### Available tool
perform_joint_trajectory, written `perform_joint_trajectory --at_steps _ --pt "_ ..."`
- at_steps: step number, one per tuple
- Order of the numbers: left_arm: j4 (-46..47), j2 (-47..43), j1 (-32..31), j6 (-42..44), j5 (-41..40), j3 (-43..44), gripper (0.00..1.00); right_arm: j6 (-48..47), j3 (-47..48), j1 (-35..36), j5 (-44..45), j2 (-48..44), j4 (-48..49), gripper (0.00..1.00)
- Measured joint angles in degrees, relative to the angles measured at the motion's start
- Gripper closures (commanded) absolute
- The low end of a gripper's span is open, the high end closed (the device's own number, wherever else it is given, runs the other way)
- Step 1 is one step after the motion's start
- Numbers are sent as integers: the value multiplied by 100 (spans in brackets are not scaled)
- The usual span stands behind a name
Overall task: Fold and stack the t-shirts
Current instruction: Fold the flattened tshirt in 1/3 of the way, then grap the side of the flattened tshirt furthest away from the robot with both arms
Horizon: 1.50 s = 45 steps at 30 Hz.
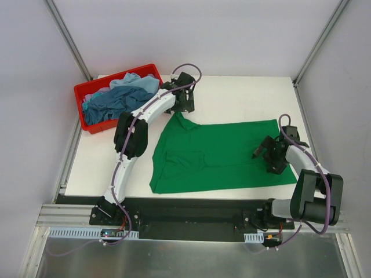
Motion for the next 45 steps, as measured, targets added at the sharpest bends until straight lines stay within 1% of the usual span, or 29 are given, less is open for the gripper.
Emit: perform_joint_trajectory --at_steps 6,9,10,12,17,18,22,23,24,28,31,35,37,40,43,45 --pt "-72 527 48 -22 -33 529 27 -254 22 -26 -55 -173 -138 4" --pt "-70 710 79 -50 -66 750 35 -337 186 -28 -81 -376 -219 4" --pt "-76 761 101 -59 -70 798 37 -358 278 -28 -79 -452 -232 4" --pt "-87 844 142 -79 -118 866 39 -391 529 -33 -59 -588 -229 4" --pt "-149 992 236 -142 -133 992 52 -393 1099 -66 85 -586 -205 4" --pt "-155 1038 238 -160 -129 1045 56 -391 1215 -85 96 -538 -192 4" --pt "-114 1207 258 -197 -105 1235 68 -345 1674 -131 122 -66 -57 4" --pt "-98 1237 280 -219 -90 1257 74 -341 1775 -136 127 92 -22 4" --pt "-90 1250 302 -254 -55 1257 76 -332 1895 -142 129 280 11 4" --pt "-83 1252 393 -396 15 1268 100 -326 2256 -162 157 841 83 4" --pt "-57 1255 442 -452 55 1270 100 -330 2677 -184 240 1333 111 1" --pt "-28 1252 470 -474 107 1268 100 -361 3620 -199 282 2358 181 8" --pt "-26 1252 470 -503 155 1266 100 -407 4159 -201 330 2918 151 17" --pt "-7 1228 470 -535 203 1217 100 -651 4966 -208 433 3711 68 20" --pt "13 1143 470 -603 313 1080 100 -903 5477 -210 634 4205 -42 23" --pt "13 1051 470 -638 356 957 100 -1106 5814 -210 782 4478 -256 27"
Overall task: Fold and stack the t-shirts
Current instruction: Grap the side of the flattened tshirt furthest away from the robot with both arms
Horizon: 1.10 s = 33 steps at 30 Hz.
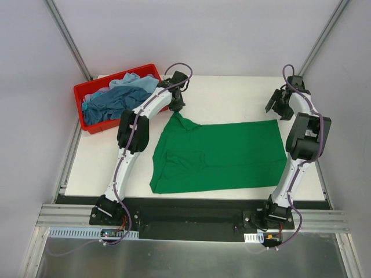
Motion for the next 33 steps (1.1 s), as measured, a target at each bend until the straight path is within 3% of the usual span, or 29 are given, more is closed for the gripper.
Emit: perform_joint_trajectory --at_steps 3,11,15,19,22,28,33 --pt "-7 -173 -4 -28 55 -184 100 -219 389 -4 79 308 -236 39" --pt "-22 -688 -15 -35 149 -531 100 -444 529 -4 153 614 -579 47" --pt "-42 -866 -63 -55 177 -673 100 -603 507 -4 234 616 -656 73" --pt "-111 -1003 -153 -76 284 -815 100 -793 479 -4 299 616 -708 91" --pt "-142 -1117 -201 -94 356 -966 100 -907 433 -4 297 614 -704 99" --pt "-219 -1694 -284 -177 483 -1714 100 -1084 240 4 297 455 -564 99" --pt "-275 -2428 -367 -289 608 -2382 100 -1108 -745 35 267 -466 -310 99"
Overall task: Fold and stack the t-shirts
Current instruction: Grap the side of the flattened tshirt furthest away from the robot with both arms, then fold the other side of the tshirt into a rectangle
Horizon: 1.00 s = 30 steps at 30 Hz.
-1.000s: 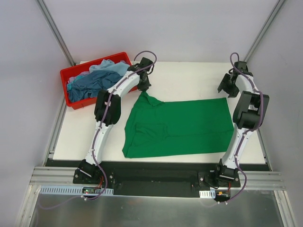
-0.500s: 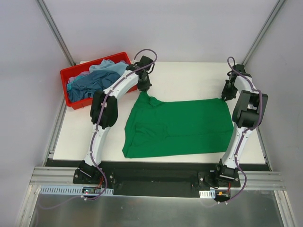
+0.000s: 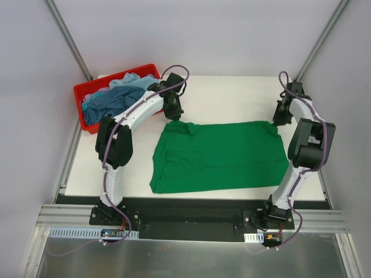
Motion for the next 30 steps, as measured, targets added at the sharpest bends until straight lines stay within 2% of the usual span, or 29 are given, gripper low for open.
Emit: perform_joint_trajectory --at_steps 5,14,22,30 --pt "33 -726 -133 -111 140 -684 100 22 -772 15 -4 -1073 197 99" --pt "0 -2190 -433 -199 136 -2253 100 22 -1646 20 205 -2267 341 100" --pt "-24 -3154 -804 -337 323 -3222 100 9 -1950 15 332 -2763 343 99" --pt "-85 -3766 -973 -562 535 -3742 100 9 -2149 -7 348 -2898 341 100"
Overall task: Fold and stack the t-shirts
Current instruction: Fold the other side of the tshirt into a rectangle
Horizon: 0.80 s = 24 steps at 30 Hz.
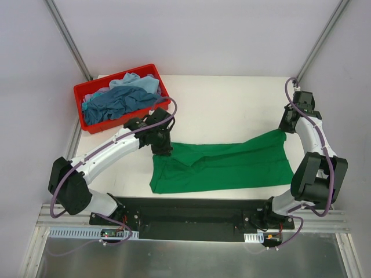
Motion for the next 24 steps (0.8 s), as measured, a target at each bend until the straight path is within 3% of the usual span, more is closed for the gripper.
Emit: perform_joint_trajectory --at_steps 6,10,13,14,17,18,24 --pt "-83 -162 -57 -98 114 -560 100 17 -168 -7 109 -63 2 90" --pt "-109 -162 -57 -59 280 -802 82 96 -505 -17 238 -247 2 85" --pt "-101 -162 -61 22 501 -992 63 289 -800 -26 505 -387 -9 55" --pt "-98 -162 -63 55 564 -1086 49 374 -887 -31 649 -431 -31 50" --pt "-177 -162 -61 181 754 -1368 7 570 -1095 -61 1019 -636 -181 13" --pt "-256 -166 -63 221 793 -1425 1 640 -1128 -72 1073 -719 -227 1" --pt "-553 -256 -98 382 734 -1132 1 691 -1152 -103 553 -1384 -343 4"
